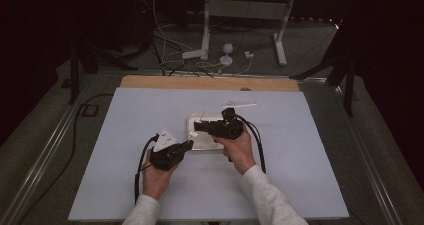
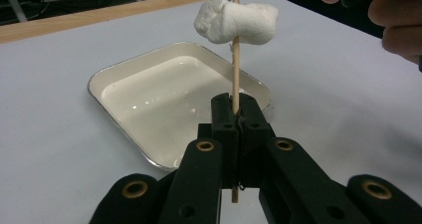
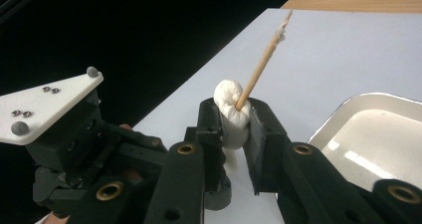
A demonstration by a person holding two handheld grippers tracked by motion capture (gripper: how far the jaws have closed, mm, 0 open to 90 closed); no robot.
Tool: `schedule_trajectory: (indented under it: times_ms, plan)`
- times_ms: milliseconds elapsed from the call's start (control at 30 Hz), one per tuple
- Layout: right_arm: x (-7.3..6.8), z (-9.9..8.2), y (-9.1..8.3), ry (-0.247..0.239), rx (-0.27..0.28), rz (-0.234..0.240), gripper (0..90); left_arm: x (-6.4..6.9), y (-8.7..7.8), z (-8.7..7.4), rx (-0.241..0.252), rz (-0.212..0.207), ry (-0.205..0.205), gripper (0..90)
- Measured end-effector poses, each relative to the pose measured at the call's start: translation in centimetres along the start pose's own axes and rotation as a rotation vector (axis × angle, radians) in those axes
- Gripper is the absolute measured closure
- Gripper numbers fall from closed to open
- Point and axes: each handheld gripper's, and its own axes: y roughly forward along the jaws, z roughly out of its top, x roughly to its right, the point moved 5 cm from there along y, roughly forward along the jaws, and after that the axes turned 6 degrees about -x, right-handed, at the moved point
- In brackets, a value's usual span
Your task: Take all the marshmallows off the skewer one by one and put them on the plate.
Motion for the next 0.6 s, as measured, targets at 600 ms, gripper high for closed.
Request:
schedule_trajectory:
  times_ms: [600]
  plan:
    - [0.18, 0.52, -0.38, 0.049, 0.053, -0.011, 79.6, -0.2, 0.11, -0.44, -0.031, 0.027, 0.026, 90.0]
